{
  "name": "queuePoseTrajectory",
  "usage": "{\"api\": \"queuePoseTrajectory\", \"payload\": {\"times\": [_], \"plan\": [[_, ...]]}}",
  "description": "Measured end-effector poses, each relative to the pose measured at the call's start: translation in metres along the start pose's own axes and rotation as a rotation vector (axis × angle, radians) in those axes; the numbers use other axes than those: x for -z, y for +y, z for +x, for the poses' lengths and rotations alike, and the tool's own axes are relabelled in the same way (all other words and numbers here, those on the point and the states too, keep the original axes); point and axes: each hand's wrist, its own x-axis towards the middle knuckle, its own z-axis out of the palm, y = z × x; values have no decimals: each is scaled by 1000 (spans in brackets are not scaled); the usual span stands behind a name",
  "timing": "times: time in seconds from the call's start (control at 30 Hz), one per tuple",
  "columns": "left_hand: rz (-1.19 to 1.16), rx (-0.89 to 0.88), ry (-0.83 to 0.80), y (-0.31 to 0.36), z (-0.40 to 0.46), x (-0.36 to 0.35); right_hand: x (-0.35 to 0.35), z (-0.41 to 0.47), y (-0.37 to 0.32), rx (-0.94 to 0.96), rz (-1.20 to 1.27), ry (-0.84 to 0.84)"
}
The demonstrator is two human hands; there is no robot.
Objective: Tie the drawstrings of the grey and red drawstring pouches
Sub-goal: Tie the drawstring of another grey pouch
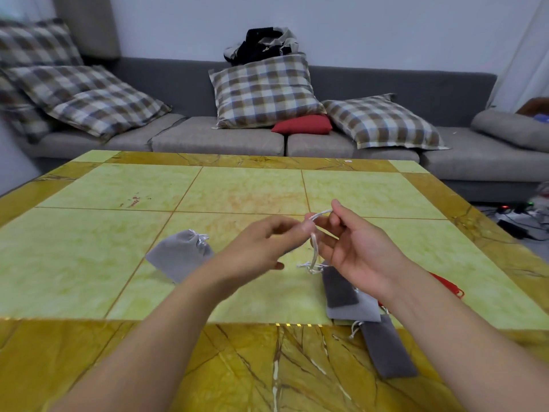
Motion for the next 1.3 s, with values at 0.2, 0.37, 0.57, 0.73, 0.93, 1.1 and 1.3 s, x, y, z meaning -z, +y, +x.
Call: {"api": "queuePoseTrajectory", "payload": {"times": [0.2, 0.37, 0.57, 0.73, 0.93, 1.1, 1.3], "plan": [[593, -630, 307, -19, 10, -1, -1, -4, 0, -21, 134, 79], [311, -739, 329, -19, 16, -9, -3, -5, -1, -39, 113, 77], [-3, -486, 402, -16, 17, -8, -5, -6, -4, -40, 101, 13], [91, -437, 360, -13, 16, -4, -8, -9, -5, -27, 135, -27], [319, -400, 278, -13, 9, -4, -7, -8, -7, 63, 54, -10], [358, -455, 200, -16, 10, -4, -7, -7, -7, 76, 37, 1], [434, -573, 286, -13, 9, 2, -7, -8, -6, 147, -147, -21]]}}
